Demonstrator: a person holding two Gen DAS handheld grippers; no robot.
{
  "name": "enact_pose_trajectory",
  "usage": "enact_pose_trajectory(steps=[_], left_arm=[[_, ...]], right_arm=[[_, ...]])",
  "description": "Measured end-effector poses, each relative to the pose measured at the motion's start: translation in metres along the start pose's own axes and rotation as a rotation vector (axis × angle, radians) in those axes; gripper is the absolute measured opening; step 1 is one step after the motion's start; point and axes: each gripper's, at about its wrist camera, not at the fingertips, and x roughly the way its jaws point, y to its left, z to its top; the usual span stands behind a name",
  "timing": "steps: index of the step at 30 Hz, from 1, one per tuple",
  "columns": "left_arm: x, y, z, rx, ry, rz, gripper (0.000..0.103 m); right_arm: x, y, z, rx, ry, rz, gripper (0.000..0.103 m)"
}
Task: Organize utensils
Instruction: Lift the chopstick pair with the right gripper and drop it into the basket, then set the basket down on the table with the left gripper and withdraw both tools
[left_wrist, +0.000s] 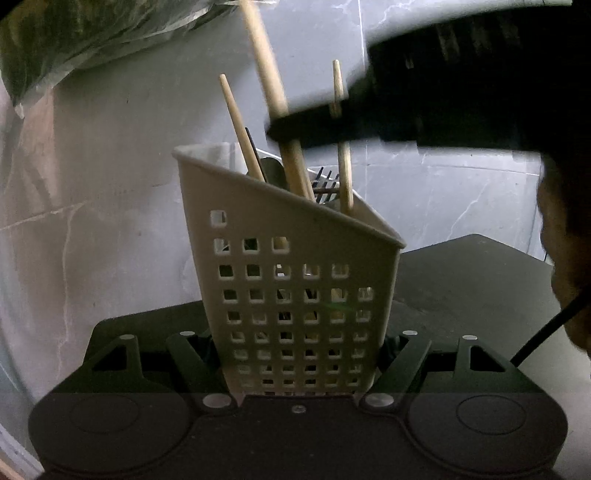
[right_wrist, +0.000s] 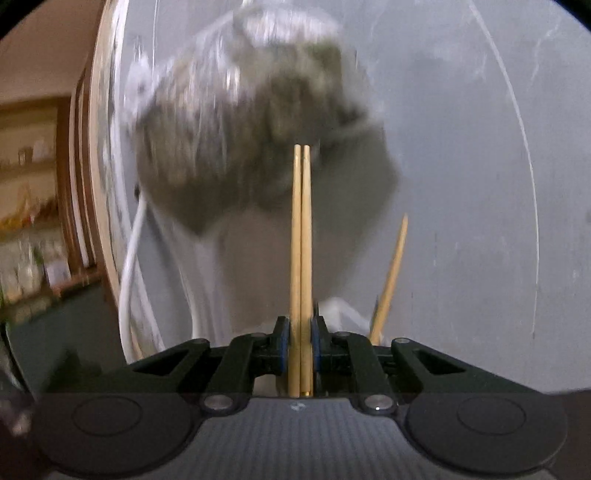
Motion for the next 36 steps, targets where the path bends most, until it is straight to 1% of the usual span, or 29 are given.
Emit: enact_pose_trajectory(steps=[1, 2, 3, 4, 7, 8, 9, 11, 12, 13, 15, 16, 18, 20, 24, 26, 29, 33, 36], left_arm=[[0.000, 0.000, 0.000, -0.001, -0.001, 0.002, 0.076], [0.000, -0.001, -0.001, -0.003, 0.002, 0.004, 0.076], [-0.001, -0.001, -0.001, -0.006, 0.005, 0.006, 0.076], [-0.001, -0.001, 0.000, -0.012, 0.008, 0.006, 0.076], [-0.005, -0.002, 0.004, -0.034, 0.022, 0.002, 0.076], [-0.005, 0.000, 0.005, -0.039, 0.025, 0.000, 0.076], [-0.005, 0.001, 0.004, -0.039, 0.024, 0.000, 0.076], [-0.007, 0.002, 0.004, -0.043, 0.017, -0.002, 0.076], [-0.010, 0.002, 0.003, -0.046, 0.008, -0.002, 0.079], [-0.012, 0.001, 0.003, -0.046, 0.001, 0.001, 0.081], [-0.018, 0.002, 0.000, -0.048, -0.017, 0.009, 0.092], [-0.021, 0.001, -0.002, -0.051, -0.019, 0.015, 0.095], [-0.030, -0.001, -0.005, -0.062, -0.022, 0.019, 0.102], [-0.041, -0.004, -0.008, -0.066, -0.023, 0.039, 0.102], [-0.075, -0.015, -0.014, -0.095, -0.015, 0.094, 0.102], [-0.095, -0.024, -0.014, -0.116, -0.020, 0.126, 0.102], [-0.127, -0.040, -0.012, -0.158, -0.027, 0.211, 0.102], [-0.169, -0.060, -0.004, -0.225, -0.026, 0.356, 0.102], [-0.204, -0.079, -0.002, -0.288, -0.024, 0.458, 0.102]], right_arm=[[-0.001, 0.000, -0.002, -0.004, 0.018, -0.003, 0.026], [-0.002, -0.001, -0.001, -0.001, 0.035, -0.006, 0.046], [-0.008, 0.000, -0.002, 0.003, 0.034, -0.009, 0.062], [-0.010, 0.003, 0.002, 0.000, 0.035, -0.015, 0.066], [-0.022, 0.008, 0.015, 0.000, 0.043, -0.049, 0.069], [-0.028, 0.011, 0.021, 0.012, 0.033, -0.066, 0.076], [-0.033, 0.012, 0.026, 0.022, 0.025, -0.079, 0.085], [-0.048, 0.015, 0.031, 0.033, -0.002, -0.118, 0.094], [-0.055, 0.015, 0.032, 0.039, -0.017, -0.137, 0.098], [-0.057, 0.018, 0.034, 0.048, -0.029, -0.157, 0.100], [-0.069, 0.018, 0.031, 0.084, -0.053, -0.213, 0.103], [-0.075, 0.018, 0.028, 0.107, -0.056, -0.234, 0.103], [-0.086, 0.015, 0.021, 0.154, -0.031, -0.276, 0.103], [-0.095, 0.016, 0.014, 0.183, -0.004, -0.315, 0.103], [-0.116, 0.020, 0.006, 0.220, 0.038, -0.372, 0.103], [-0.129, 0.021, 0.003, 0.227, 0.053, -0.384, 0.103], [-0.148, 0.021, -0.002, 0.235, 0.090, -0.387, 0.103], [-0.178, 0.022, -0.008, 0.233, 0.135, -0.369, 0.103], [-0.204, 0.028, -0.012, 0.206, 0.157, -0.361, 0.103]])
